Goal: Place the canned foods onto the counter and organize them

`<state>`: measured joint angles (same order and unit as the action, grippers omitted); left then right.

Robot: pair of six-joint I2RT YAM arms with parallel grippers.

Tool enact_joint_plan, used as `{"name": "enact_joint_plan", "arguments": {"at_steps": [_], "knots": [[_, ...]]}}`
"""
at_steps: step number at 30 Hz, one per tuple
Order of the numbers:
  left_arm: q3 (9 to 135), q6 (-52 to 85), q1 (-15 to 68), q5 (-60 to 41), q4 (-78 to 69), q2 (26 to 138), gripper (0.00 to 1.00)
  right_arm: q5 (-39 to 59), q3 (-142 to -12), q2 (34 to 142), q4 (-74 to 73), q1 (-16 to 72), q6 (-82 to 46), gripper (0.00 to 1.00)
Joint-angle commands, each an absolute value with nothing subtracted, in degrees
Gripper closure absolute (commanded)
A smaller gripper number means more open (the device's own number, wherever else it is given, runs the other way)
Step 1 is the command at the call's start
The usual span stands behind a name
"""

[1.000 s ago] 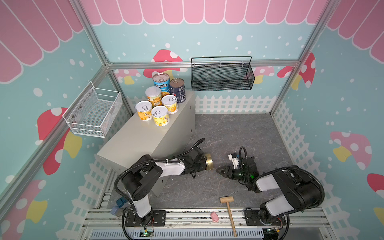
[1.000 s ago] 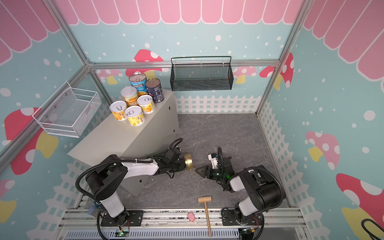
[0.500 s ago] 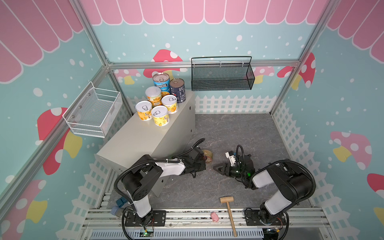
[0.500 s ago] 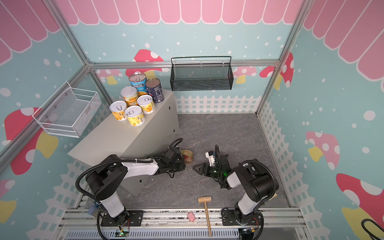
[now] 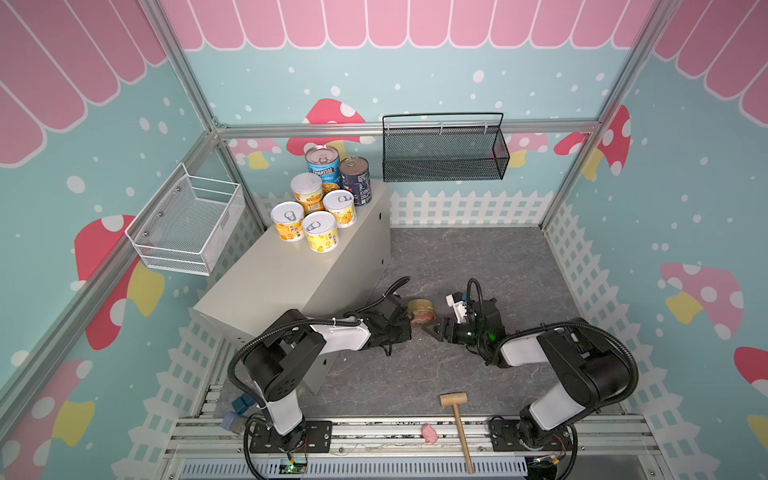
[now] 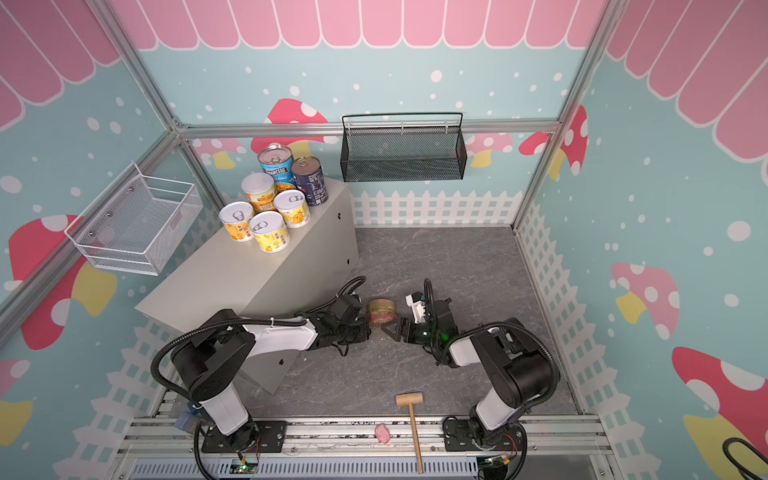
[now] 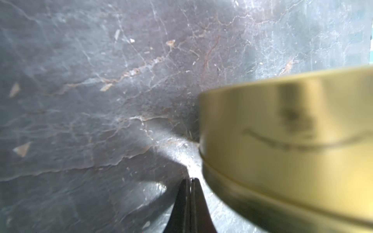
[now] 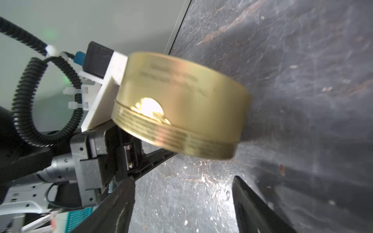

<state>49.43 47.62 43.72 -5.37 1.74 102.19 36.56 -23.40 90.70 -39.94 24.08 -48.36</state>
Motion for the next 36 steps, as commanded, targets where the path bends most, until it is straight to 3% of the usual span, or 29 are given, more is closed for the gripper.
{"name": "enact_joint_plan", "arguments": {"at_steps": [1, 7, 11, 20, 36], "knots": [[48.31, 47.20, 43.24, -4.05, 7.52, 108.90, 1.00, 31.45, -25.76, 86.64, -27.68, 24.39, -40.11, 0.20], [48.69, 46.93, 43.23, -4.31, 7.82, 108.65, 1.00, 23.14, -28.22, 79.62, -13.16, 24.43, -30.75, 0.13], [48.53, 46.64, 43.20, -4.61, 8.00, 107.88, 1.00, 23.25, -31.93, 77.09, -7.47, 24.39, -21.07, 0.01], [47.20, 46.24, 43.23, -5.24, 8.79, 103.42, 0.99, 24.65, -41.89, 78.27, -1.79, 24.35, -2.24, 0.00], [51.77, 44.64, 43.33, -4.89, 25.69, 82.47, 0.40, 32.77, -50.58, 87.09, 2.45, 22.72, 22.57, 0.01]]}}
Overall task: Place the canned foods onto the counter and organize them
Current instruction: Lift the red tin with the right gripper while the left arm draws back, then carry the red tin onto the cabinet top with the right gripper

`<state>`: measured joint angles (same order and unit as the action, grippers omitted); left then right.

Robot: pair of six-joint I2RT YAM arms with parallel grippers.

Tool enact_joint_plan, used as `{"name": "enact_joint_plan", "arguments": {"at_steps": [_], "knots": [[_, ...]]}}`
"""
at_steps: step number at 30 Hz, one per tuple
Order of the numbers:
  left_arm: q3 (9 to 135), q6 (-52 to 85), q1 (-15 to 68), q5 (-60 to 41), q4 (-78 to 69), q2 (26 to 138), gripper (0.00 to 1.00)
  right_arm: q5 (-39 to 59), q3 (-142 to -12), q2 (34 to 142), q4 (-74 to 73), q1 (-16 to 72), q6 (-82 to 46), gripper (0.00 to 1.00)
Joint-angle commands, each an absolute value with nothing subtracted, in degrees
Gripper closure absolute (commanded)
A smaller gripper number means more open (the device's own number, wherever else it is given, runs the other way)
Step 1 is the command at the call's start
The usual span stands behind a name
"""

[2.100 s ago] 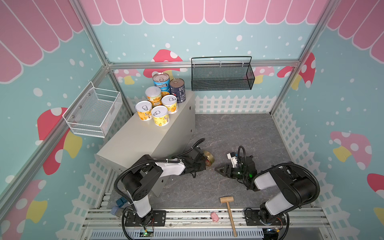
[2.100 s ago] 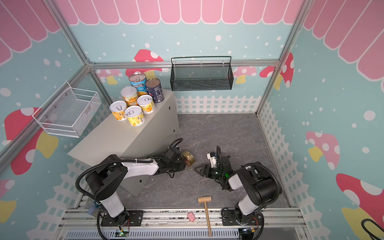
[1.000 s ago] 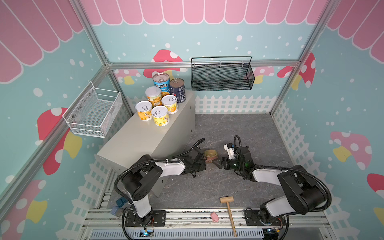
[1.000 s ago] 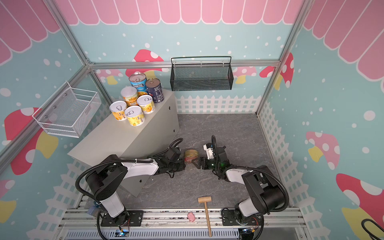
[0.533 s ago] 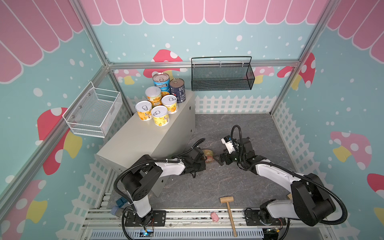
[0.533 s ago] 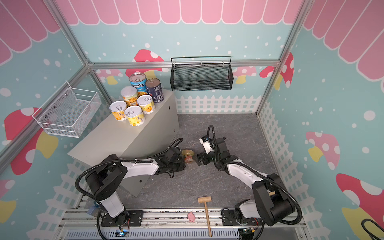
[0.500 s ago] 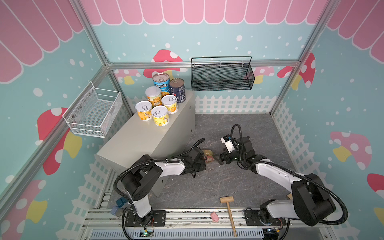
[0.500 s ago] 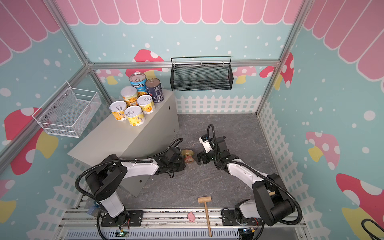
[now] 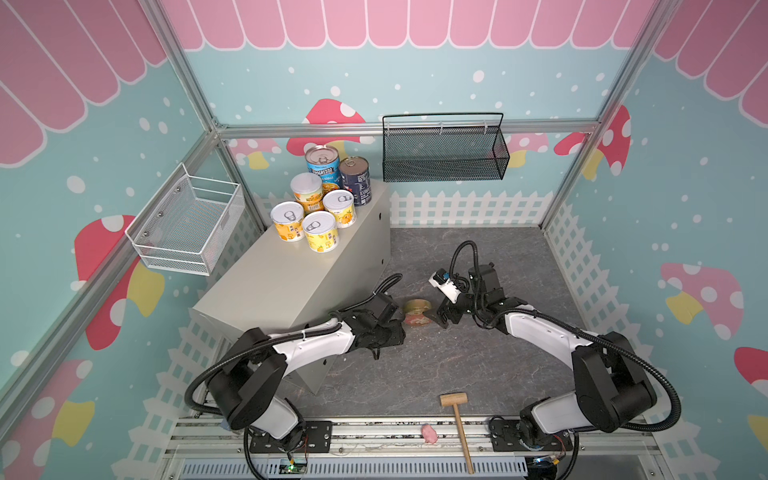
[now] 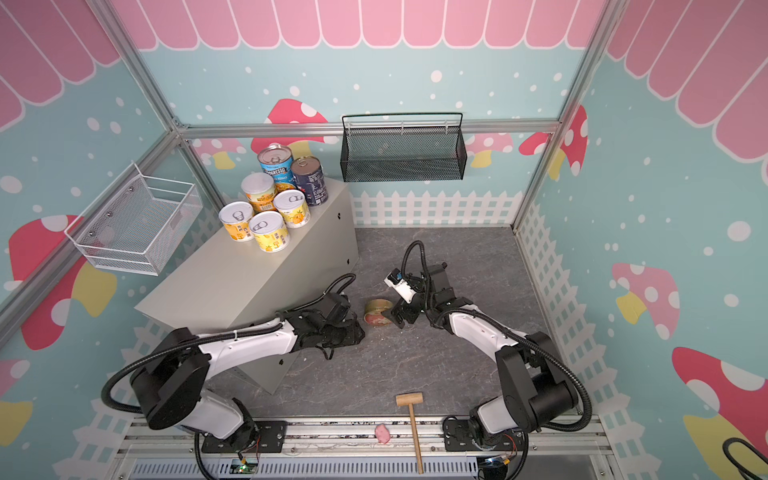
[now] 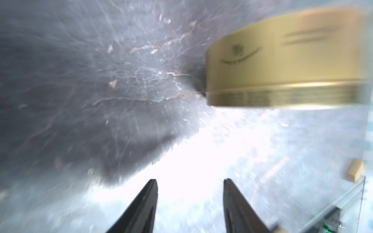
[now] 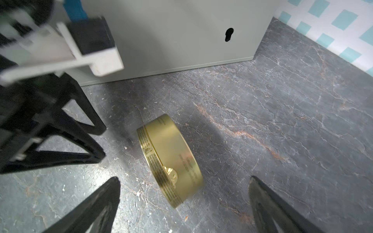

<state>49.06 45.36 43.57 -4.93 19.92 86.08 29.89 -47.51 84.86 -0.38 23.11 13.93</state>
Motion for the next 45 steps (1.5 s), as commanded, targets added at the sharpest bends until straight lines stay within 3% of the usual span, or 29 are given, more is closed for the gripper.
{"name": "enact_joint_plan", "arguments": {"at_steps": [1, 12, 17, 22, 25, 28, 38, 45], "knots": [[52.83, 44.03, 43.42, -4.88, 27.55, 80.86, 0.37, 33.14, -51.84, 88.33, 4.18, 22.63, 24.20, 0.00], [63.44, 39.53, 43.55, -1.94, 44.10, 65.73, 0.22, 44.37, -67.75, 100.79, 22.71, 22.32, 36.57, 0.00], [64.51, 39.46, 43.26, 0.19, 47.51, 61.15, 0.19, 42.95, -70.66, 104.53, 25.83, 23.23, 37.97, 0.00], [64.87, 39.23, 43.07, 0.88, 48.85, 59.27, 0.18, 35.46, -70.90, 107.13, 22.15, 26.46, 36.30, 0.02], [64.53, 39.31, 43.02, 1.79, 49.03, 58.33, 0.18, 34.43, -70.78, 107.72, 19.96, 27.06, 34.13, 0.13], [64.26, 39.28, 42.90, 2.20, 49.31, 57.87, 0.18, 35.48, -69.18, 105.70, 17.85, 27.39, 32.74, 0.31], [64.37, 37.00, 42.72, 2.38, 49.22, 56.92, 0.18, 43.40, -67.80, 98.92, 20.50, 27.59, 30.60, 0.68], [67.93, 31.41, 42.71, 2.79, 50.57, 53.35, 0.15, 46.33, -66.89, 92.49, 20.12, 27.89, 26.54, 0.77]]}}
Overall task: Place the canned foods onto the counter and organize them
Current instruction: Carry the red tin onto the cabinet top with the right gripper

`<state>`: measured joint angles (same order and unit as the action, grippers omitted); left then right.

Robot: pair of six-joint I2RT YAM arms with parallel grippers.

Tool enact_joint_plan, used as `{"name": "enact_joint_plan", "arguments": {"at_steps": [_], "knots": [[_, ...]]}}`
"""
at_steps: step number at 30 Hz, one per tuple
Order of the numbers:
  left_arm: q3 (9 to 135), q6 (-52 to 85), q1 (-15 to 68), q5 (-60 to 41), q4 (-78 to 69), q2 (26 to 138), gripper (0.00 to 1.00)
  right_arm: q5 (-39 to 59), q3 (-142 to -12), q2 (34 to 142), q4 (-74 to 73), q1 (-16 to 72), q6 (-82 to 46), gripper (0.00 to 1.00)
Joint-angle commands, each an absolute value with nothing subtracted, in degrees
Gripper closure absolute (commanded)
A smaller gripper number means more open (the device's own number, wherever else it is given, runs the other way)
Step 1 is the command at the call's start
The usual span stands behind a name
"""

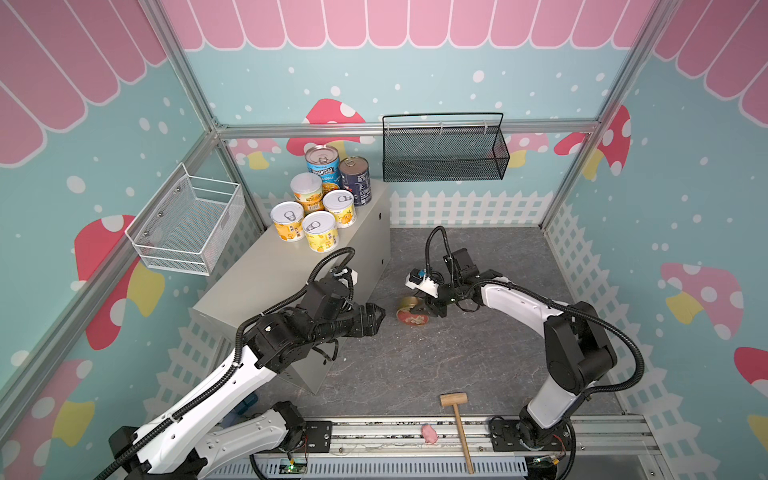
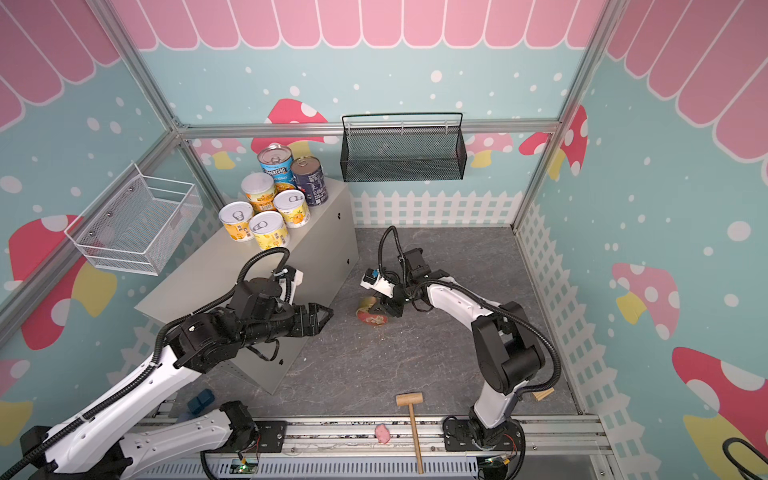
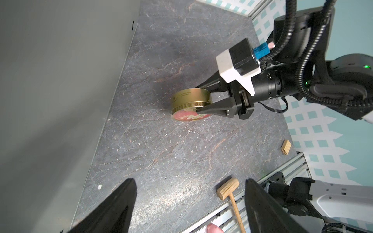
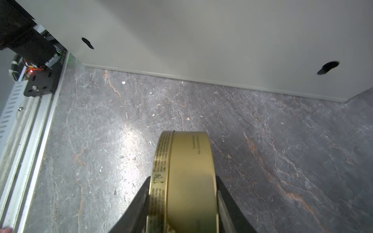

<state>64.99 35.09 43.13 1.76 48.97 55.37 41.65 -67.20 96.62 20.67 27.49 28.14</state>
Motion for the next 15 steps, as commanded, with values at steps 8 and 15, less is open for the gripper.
{"name": "enact_joint_plan", "arguments": {"at_steps": [8, 15], "knots": [[78.49, 23.19, 42.71, 6.34, 57.13, 50.30, 0.07, 52.34, -65.87, 79.97, 11.82, 29.04, 11.06, 0.82], [89.97, 14.55, 42.65, 16.75, 64.10, 49.84, 0.01, 56.57, -68.70, 73.98, 3.35, 30.40, -9.45, 0.82]]}}
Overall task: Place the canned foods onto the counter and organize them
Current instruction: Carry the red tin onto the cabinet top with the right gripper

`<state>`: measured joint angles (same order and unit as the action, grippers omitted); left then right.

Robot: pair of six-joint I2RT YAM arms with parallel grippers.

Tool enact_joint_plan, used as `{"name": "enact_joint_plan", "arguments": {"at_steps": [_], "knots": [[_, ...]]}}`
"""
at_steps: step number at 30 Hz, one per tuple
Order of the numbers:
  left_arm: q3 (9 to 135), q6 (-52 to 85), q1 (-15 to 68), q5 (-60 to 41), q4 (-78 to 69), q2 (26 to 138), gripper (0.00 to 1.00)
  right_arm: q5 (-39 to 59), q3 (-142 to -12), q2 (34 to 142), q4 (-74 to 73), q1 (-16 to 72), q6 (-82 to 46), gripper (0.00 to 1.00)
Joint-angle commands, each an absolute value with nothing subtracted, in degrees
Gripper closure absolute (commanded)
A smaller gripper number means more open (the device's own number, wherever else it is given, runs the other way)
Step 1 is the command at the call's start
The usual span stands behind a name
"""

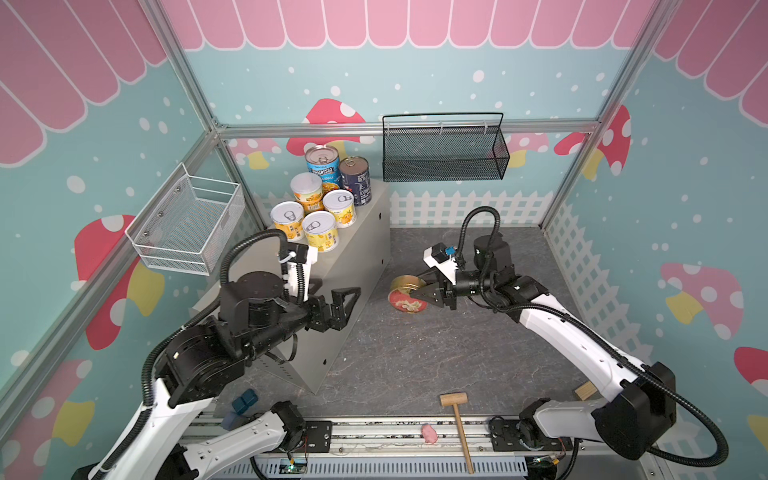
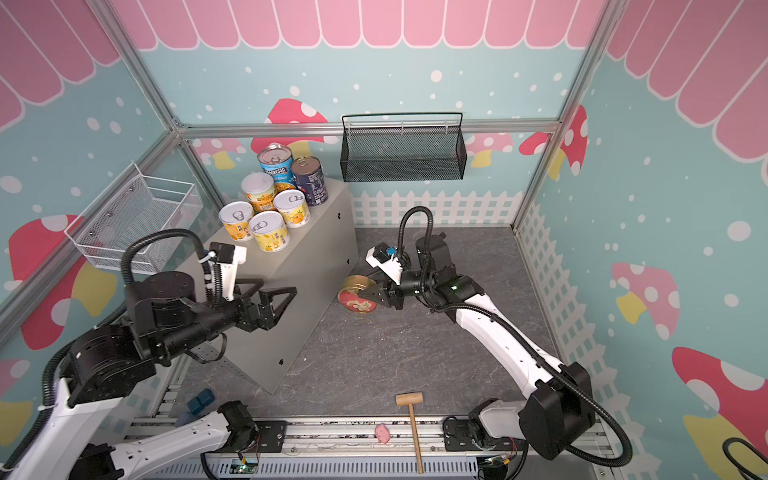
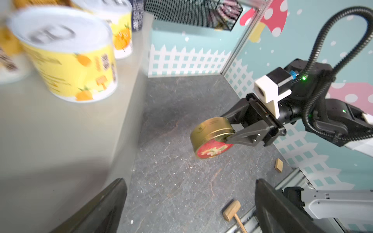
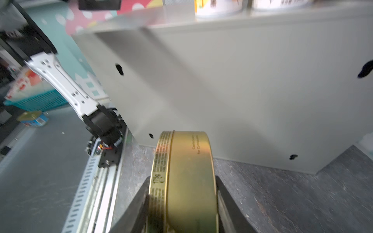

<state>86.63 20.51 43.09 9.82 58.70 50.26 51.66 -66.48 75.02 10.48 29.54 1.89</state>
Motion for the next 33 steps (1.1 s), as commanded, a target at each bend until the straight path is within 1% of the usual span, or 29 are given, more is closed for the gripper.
{"name": "enact_joint_plan", "arguments": {"at_steps": [1, 6, 8, 11, 14, 16, 22, 27, 33], "knots": [[91.27, 13.55, 42.71, 20.12, 64.81, 49.79, 0.01, 57.33, -69.53, 73.87, 1.81, 31.32, -12.44, 0.82], [93.85, 8.08, 42.67, 37.22, 64.92, 48.79, 0.01, 55.87, -72.67, 75.82, -8.35, 37.27, -26.53, 0.82], [93.96, 5.91, 42.70, 41.33, 63.66, 48.20, 0.01, 53.74, -74.44, 77.50, -13.12, 40.20, -32.14, 0.82], [93.97, 3.01, 42.71, 44.71, 61.88, 46.69, 0.01, 49.60, -77.67, 80.69, -18.46, 44.63, -38.50, 0.81], [92.83, 0.26, 42.71, 45.85, 58.88, 44.46, 0.01, 45.12, -81.77, 84.99, -22.64, 47.70, -45.52, 0.81], [92.82, -0.51, 42.67, 47.08, 58.12, 43.88, 0.01, 44.09, -83.29, 87.36, -27.70, 48.79, -50.14, 0.81], [91.52, -2.04, 42.70, 46.57, 57.13, 42.63, 0.01, 39.62, -90.48, 94.72, -31.49, 50.59, -58.06, 0.80], [91.28, -3.74, 42.71, 42.89, 57.26, 42.73, 0.01, 33.60, -97.16, 100.17, -29.59, 52.82, -60.68, 0.81], [93.16, -3.05, 42.71, 37.27, 56.82, 42.75, 0.01, 20.92, -98.38, 101.64, -24.92, 56.24, -61.69, 0.80]]}}
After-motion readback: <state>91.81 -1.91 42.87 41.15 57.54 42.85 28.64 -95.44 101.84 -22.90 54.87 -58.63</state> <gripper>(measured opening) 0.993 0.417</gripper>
